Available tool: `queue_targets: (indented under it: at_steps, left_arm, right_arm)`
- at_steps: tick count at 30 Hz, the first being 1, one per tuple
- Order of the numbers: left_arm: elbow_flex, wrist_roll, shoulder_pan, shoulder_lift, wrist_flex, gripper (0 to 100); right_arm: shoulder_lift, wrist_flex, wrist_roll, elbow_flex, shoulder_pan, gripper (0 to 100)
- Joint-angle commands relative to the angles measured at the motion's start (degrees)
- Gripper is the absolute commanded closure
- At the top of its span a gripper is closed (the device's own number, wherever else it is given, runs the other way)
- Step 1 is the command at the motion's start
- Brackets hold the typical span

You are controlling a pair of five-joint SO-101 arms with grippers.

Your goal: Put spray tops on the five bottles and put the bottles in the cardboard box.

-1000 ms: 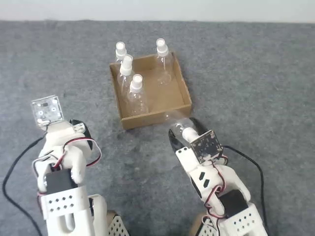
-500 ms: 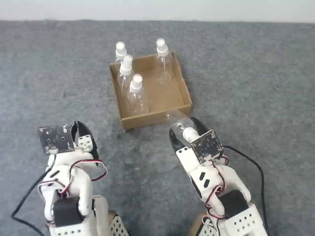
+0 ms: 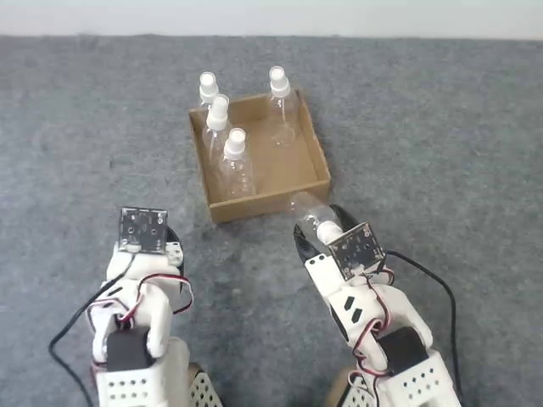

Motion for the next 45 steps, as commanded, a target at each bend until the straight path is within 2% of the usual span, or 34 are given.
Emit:
queue_targets:
  at_steps: [1,4,7,22,32,38,45]
  left_arm:
    - [2.42,-1.05,0.18,-1.41,-4.92,99]
    - [6.29,-1.05,0.09,-1.41,-7.56,99]
    - [6.37,-1.05,-0.35,-1.32,-6.68,99]
    - [6.37,-1.23,-0.26,-1.32,10.2,99]
    - [6.37,-1.14,-0.26,-1.32,10.29,99]
    - [6.37,-1.14,-0.26,-1.32,10.29,99]
    - [6.37,-1.14,-0.26,-1.32,10.29,99]
  right_arm:
    - [-1.01,0.22,0.62,1.14,0.57,93.0]
    - [-1.01,0.31,0.62,1.14,0.57,93.0]
    - [-1.01,0.31,0.62,1.14,0.57,93.0]
    - [-0.66,0.4,0.62,1.14,0.57,93.0]
    - [-1.01,2.33,0.79,1.14,0.66,93.0]
    - [-1.1,2.24,0.88,0.97,3.47,93.0]
    - [-0.66,7.16,0.97,-8.0,3.56,93.0]
